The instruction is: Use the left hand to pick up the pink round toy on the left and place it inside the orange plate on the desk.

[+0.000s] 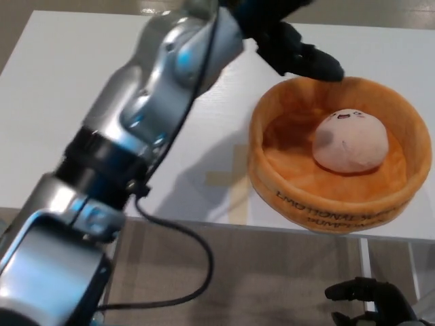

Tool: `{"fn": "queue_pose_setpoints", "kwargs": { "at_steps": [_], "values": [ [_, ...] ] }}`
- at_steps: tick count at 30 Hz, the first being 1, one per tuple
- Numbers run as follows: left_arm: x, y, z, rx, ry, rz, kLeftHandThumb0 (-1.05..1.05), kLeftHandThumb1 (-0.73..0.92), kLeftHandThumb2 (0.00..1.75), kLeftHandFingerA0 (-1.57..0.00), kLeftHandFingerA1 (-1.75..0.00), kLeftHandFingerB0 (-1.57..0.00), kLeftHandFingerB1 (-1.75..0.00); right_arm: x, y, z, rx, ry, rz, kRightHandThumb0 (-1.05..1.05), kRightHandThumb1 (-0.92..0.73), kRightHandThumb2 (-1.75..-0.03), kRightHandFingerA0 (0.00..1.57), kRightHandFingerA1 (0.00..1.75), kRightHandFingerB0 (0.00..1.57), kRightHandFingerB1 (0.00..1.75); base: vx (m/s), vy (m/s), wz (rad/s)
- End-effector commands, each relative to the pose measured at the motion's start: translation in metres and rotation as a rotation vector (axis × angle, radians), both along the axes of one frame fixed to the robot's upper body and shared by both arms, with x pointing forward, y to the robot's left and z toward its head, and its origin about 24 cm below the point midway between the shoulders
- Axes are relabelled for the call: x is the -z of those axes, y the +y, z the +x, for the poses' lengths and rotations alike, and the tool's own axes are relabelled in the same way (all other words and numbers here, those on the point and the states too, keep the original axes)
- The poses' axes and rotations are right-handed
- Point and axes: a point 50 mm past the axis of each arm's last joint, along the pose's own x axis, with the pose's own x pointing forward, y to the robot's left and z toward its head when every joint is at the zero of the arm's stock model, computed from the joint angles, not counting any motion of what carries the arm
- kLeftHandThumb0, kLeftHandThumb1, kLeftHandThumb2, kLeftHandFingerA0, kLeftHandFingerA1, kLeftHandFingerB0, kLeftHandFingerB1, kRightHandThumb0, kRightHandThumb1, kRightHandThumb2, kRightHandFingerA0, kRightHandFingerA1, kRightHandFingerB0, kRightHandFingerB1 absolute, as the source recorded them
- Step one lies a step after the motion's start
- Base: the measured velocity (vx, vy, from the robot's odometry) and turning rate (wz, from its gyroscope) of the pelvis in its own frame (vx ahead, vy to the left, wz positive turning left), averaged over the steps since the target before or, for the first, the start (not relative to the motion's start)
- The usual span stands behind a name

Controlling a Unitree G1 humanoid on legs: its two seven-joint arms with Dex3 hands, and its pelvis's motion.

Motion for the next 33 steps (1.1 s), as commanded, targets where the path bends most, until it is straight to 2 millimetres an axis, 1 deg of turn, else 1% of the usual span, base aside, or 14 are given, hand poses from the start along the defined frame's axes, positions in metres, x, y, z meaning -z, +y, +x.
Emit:
{"fn": "queue_pose_setpoints", "kwargs": {
  "at_steps": [1,5,7,8,11,12,15,16,22,23,25,26,31,33],
  "values": [
    [-0.013,0.082,-0.096,0.300,-0.040,-0.156,-0.39,0.35,0.59,-0.08,-0.35,-0.20,-0.35,0.001,-0.012,-0.004,-0.001,0.031,-0.029,-0.21,-0.47,-0.85,0.75,0.88,0.64,0.77,0.00,0.000,0.00],
    [0.004,0.108,-0.118,0.442,0.149,-0.248,-0.37,0.36,0.59,-0.07,-0.37,-0.23,-0.35,0.000,-0.011,-0.003,0.016,0.018,-0.012,-0.19,-0.46,-0.84,0.78,0.92,0.66,0.79,0.00,0.000,0.00],
    [0.021,0.120,-0.126,0.503,0.281,-0.293,-0.34,0.45,0.55,-0.08,-0.30,-0.29,-0.31,0.001,-0.008,-0.004,0.017,0.018,-0.011,-0.21,-0.47,-0.85,0.79,0.92,0.66,0.79,0.00,0.000,0.00],
    [0.025,0.123,-0.128,0.504,0.304,-0.289,-0.41,0.37,0.62,-0.07,-0.35,-0.24,-0.37,0.001,-0.007,-0.003,0.016,0.017,-0.011,-0.22,-0.47,-0.85,0.78,0.91,0.66,0.79,0.00,0.000,0.00],
    [0.028,0.126,-0.129,0.500,0.321,-0.280,-0.41,0.37,0.62,-0.07,-0.35,-0.24,-0.37,0.000,-0.006,-0.001,0.015,0.016,-0.011,-0.22,-0.47,-0.85,0.78,0.91,0.66,0.79,0.00,0.000,0.00],
    [0.063,0.135,-0.130,0.491,0.498,-0.196,-0.29,0.40,0.58,-0.08,-0.25,-0.17,-0.32,0.002,-0.008,-0.005,0.012,0.022,-0.014,-0.21,-0.48,-0.86,0.77,0.91,0.65,0.79,0.00,0.000,0.00],
    [0.093,0.140,-0.128,0.507,0.686,-0.163,-0.27,0.42,0.57,-0.07,-0.25,-0.17,-0.31,0.003,-0.009,-0.006,0.012,0.021,-0.022,-0.20,-0.47,-0.85,0.80,0.92,0.66,0.79,0.00,0.000,0.00],
    [0.099,0.140,-0.128,0.503,0.719,-0.153,-0.19,0.41,0.89,-0.05,-0.53,0.00,-0.47,0.003,-0.010,-0.006,0.015,0.021,-0.019,-0.20,-0.47,-0.86,0.79,0.92,0.65,0.79,0.00,0.000,0.00],
    [0.124,0.145,-0.131,0.456,0.824,-0.095,-0.18,0.38,0.87,-0.04,-0.53,0.00,-0.47,0.002,-0.012,-0.006,0.013,0.022,-0.025,-0.20,-0.47,-0.85,0.77,0.91,0.64,0.78,0.00,0.000,0.00],
    [0.131,0.147,-0.132,0.461,0.856,-0.098,-0.29,0.44,0.54,-0.09,-0.32,-0.20,-0.28,0.002,-0.012,-0.005,0.017,0.022,-0.020,-0.20,-0.47,-0.86,0.77,0.92,0.65,0.79,0.00,0.000,0.00],
    [0.133,0.148,-0.132,0.464,0.869,-0.097,-0.29,0.44,0.54,-0.09,-0.32,-0.20,-0.28,0.002,-0.011,-0.005,0.020,0.021,-0.016,-0.20,-0.47,-0.86,0.77,0.92,0.65,0.79,0.00,0.000,0.00],
    [0.135,0.150,-0.133,0.458,0.885,-0.092,-0.41,0.40,0.62,-0.15,-0.39,-0.19,-0.34,0.002,-0.011,-0.005,0.017,0.021,-0.018,-0.20,-0.47,-0.85,0.77,0.91,0.65,0.79,0.00,0.000,0.00],
    [0.147,0.156,-0.137,0.426,1.005,-0.093,-0.38,0.41,0.61,-0.18,-0.39,-0.23,-0.35,0.001,-0.010,-0.003,0.007,0.019,-0.029,-0.20,-0.47,-0.85,0.80,0.92,0.66,0.79,0.00,0.000,0.00],
    [0.164,0.157,-0.140,0.378,1.062,-0.108,-0.37,0.41,0.59,-0.19,-0.38,-0.23,-0.33,0.000,-0.011,-0.003,0.010,0.019,-0.027,-0.20,-0.47,-0.86,0.76,0.90,0.66,0.79,0.00,0.000,0.00]
  ]
}}
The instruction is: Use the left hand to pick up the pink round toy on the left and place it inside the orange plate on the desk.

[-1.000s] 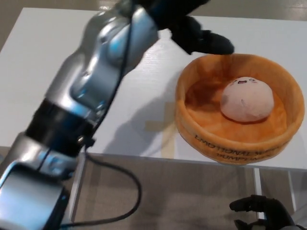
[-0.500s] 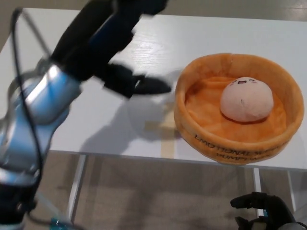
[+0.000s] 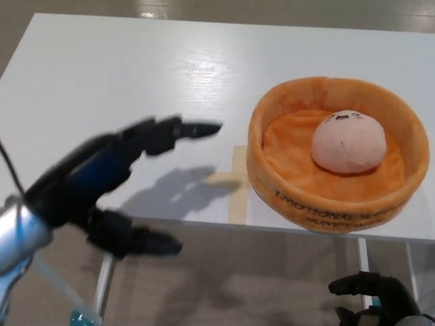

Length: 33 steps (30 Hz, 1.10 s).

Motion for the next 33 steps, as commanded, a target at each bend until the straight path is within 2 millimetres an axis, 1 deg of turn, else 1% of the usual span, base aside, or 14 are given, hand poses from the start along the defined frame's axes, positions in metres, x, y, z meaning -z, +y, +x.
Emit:
{"fn": "queue_pose_setpoints", "kwargs": {
  "at_steps": [1,2,4,8,10,12,13,15,17,18,19,27,28,33],
  "values": [
    [0.035,0.017,-0.053,0.339,0.464,-0.121,-0.37,0.41,0.59,-0.19,-0.38,-0.23,-0.33,0.005,-0.006,-0.007,0.010,0.033,-0.013,-0.20,-0.47,-0.86,0.76,0.90,0.66,0.79,0.00,0.000,0.00],
    [0.054,0.018,-0.053,0.290,0.505,-0.126,-0.34,0.42,0.59,-0.20,-0.37,-0.23,-0.33,0.004,-0.007,-0.007,0.016,0.033,-0.013,-0.20,-0.47,-0.85,0.75,0.89,0.66,0.79,0.00,0.000,0.00],
    [0.065,0.020,-0.052,0.257,0.531,-0.127,-0.33,0.42,0.59,-0.21,-0.37,-0.23,-0.33,0.004,-0.007,-0.007,0.018,0.032,-0.014,-0.20,-0.46,-0.86,0.75,0.89,0.66,0.79,0.00,0.000,0.00],
    [0.111,0.026,-0.051,0.087,0.663,-0.155,-0.40,0.44,0.62,-0.27,-0.41,-0.27,-0.35,0.005,-0.008,-0.008,0.016,0.029,-0.016,-0.21,-0.46,-0.85,0.81,0.93,0.67,0.80,0.00,0.000,0.00],
    [0.120,0.027,-0.050,0.050,0.679,-0.152,-0.40,0.44,0.62,-0.27,-0.41,-0.27,-0.35,0.004,-0.009,-0.008,0.015,0.027,-0.019,-0.21,-0.46,-0.85,0.81,0.93,0.67,0.80,0.00,0.000,0.00],
    [0.145,0.033,-0.047,-0.058,0.707,-0.129,-0.39,0.47,0.62,-0.26,-0.41,-0.27,-0.35,0.004,-0.008,-0.008,0.017,0.030,-0.018,-0.22,-0.46,-0.84,0.79,0.92,0.66,0.79,0.00,0.000,0.00],
    [0.145,0.033,-0.047,-0.058,0.707,-0.129,-0.39,0.47,0.62,-0.26,-0.41,-0.27,-0.35,0.004,-0.008,-0.008,0.017,0.030,-0.018,-0.22,-0.46,-0.84,0.79,0.92,0.66,0.79,0.00,0.000,0.00],
    [0.162,0.036,-0.045,-0.115,0.715,-0.118,-0.40,0.48,0.63,-0.26,-0.41,-0.26,-0.35,0.004,-0.009,-0.007,0.013,0.031,-0.026,-0.22,-0.46,-0.85,0.79,0.91,0.66,0.79,0.00,0.000,0.00],
    [0.165,0.037,-0.045,-0.126,0.716,-0.114,-0.40,0.48,0.63,-0.26,-0.41,-0.26,-0.35,0.004,-0.009,-0.007,0.011,0.032,-0.028,-0.22,-0.46,-0.85,0.79,0.91,0.66,0.79,0.00,0.000,0.00],
    [0.191,0.043,-0.041,-0.256,0.726,-0.039,-0.42,0.50,0.56,-0.33,-0.34,-0.36,-0.32,0.005,-0.009,-0.009,0.017,0.030,-0.019,-0.22,-0.46,-0.85,0.82,0.94,0.68,0.80,0.00,0.000,0.00],
    [0.198,0.044,-0.040,-0.296,0.723,-0.013,-0.42,0.50,0.56,-0.33,-0.34,-0.36,-0.32,0.005,-0.009,-0.010,0.017,0.029,-0.019,-0.22,-0.46,-0.85,0.82,0.94,0.68,0.80,0.00,0.000,0.00],
    [0.227,0.050,-0.039,-0.465,0.712,0.155,-0.45,0.54,0.57,-0.26,-0.32,-0.34,-0.32,0.010,-0.009,-0.017,0.027,0.038,-0.013,-0.21,-0.46,-0.86,0.80,0.93,0.67,0.80,0.00,0.000,0.00],
    [0.230,0.053,-0.038,-0.490,0.731,0.171,-0.55,0.45,0.70,-0.10,-0.38,-0.24,-0.39,0.010,-0.009,-0.018,0.033,0.033,-0.011,-0.15,-0.58,-0.62,0.75,0.98,0.65,0.80,0.00,0.000,0.00],
    [0.244,0.060,-0.040,-0.592,0.795,0.172,-0.56,0.45,0.69,-0.09,-0.37,-0.18,-0.37,0.014,-0.009,-0.025,0.059,0.023,0.005,-0.10,-0.53,-0.64,0.60,0.90,0.52,0.76,0.00,0.000,0.00]
  ]
}}
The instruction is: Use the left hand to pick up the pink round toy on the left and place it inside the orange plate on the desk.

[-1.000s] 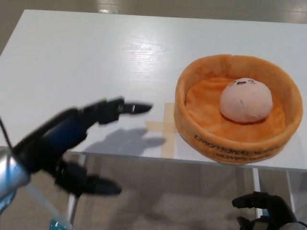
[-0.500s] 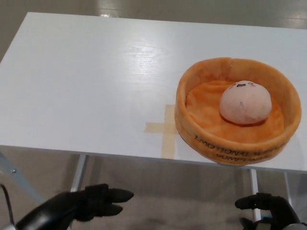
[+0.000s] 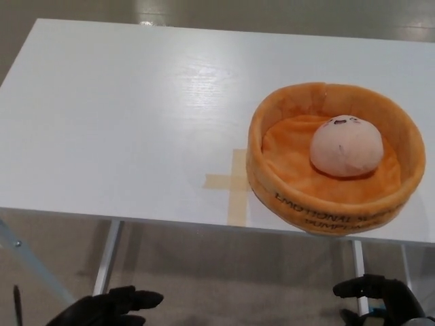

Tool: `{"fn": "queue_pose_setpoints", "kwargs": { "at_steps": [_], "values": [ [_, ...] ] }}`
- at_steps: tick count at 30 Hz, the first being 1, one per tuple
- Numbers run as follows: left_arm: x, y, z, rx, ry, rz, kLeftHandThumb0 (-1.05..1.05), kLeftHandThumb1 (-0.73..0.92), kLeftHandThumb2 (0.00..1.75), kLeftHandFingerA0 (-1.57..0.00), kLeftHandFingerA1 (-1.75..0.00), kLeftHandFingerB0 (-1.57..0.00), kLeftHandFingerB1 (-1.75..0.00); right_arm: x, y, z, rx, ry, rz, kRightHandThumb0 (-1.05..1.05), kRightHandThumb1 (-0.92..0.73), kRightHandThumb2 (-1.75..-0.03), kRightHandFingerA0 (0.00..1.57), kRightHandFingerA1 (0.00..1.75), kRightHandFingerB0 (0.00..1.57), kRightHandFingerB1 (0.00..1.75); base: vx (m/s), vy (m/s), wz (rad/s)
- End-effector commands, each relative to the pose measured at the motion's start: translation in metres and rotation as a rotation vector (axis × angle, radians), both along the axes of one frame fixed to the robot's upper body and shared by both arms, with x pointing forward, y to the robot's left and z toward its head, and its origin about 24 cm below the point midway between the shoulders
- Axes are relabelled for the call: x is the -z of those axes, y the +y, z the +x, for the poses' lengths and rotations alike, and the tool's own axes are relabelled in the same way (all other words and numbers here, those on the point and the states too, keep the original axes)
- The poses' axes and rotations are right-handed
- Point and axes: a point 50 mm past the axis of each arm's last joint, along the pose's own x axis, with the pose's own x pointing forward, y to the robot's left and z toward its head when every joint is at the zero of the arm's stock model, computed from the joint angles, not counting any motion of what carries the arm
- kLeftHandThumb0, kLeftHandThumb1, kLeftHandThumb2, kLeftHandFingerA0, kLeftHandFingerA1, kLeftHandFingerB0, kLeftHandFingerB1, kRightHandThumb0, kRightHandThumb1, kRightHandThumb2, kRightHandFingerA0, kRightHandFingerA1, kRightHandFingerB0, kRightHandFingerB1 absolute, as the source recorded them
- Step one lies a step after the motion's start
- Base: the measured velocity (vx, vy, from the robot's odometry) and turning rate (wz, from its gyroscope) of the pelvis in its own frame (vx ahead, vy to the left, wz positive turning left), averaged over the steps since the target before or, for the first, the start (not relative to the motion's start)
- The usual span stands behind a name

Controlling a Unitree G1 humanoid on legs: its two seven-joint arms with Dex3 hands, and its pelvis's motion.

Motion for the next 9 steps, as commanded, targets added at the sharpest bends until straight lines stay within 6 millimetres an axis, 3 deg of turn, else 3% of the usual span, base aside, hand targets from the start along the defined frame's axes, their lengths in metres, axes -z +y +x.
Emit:
{"fn": "queue_pose_setpoints", "kwargs": {
  "at_steps": [1,2,6,7,8,9],
  "values": [
    [0.034,0.008,-0.007,-0.135,0.002,0.268,-0.56,0.45,0.69,-0.09,-0.37,-0.18,-0.37,0.012,-0.004,-0.021,0.051,0.012,0.017,-0.10,-0.53,-0.64,0.60,0.90,0.52,0.76,0.00,0.000,0.00],
    [0.038,0.011,-0.010,-0.173,0.048,0.255,-0.51,0.55,0.60,-0.07,-0.22,-0.14,-0.31,0.013,-0.004,-0.023,0.053,0.015,0.018,-0.08,-0.54,-0.61,0.57,0.88,0.47,0.74,0.00,0.000,0.00],
    [0.046,0.015,-0.015,-0.238,0.120,0.242,-0.50,0.57,0.59,-0.07,-0.21,-0.13,-0.31,0.016,-0.003,-0.027,0.061,0.019,0.026,-0.08,-0.53,-0.61,0.58,0.89,0.48,0.74,0.00,0.000,0.00],
    [0.047,0.016,-0.014,-0.276,0.137,0.231,-0.54,0.61,0.61,-0.08,-0.23,-0.14,-0.29,0.015,-0.003,-0.027,0.066,0.014,0.033,-0.06,-0.51,-0.63,0.59,0.92,0.49,0.76,0.00,0.000,0.00],
    [0.048,0.017,-0.014,-0.310,0.157,0.224,-0.62,0.51,0.79,-0.05,-0.32,-0.07,-0.39,0.015,-0.003,-0.026,0.069,0.011,0.038,-0.07,-0.52,-0.62,0.58,0.91,0.48,0.75,0.00,0.000,0.00],
    [0.049,0.018,-0.014,-0.333,0.170,0.220,-0.62,0.51,0.79,-0.05,-0.32,-0.07,-0.39,0.014,-0.003,-0.025,0.071,0.009,0.042,-0.07,-0.52,-0.62,0.58,0.91,0.48,0.75,0.00,0.000,0.00]
  ]
}}
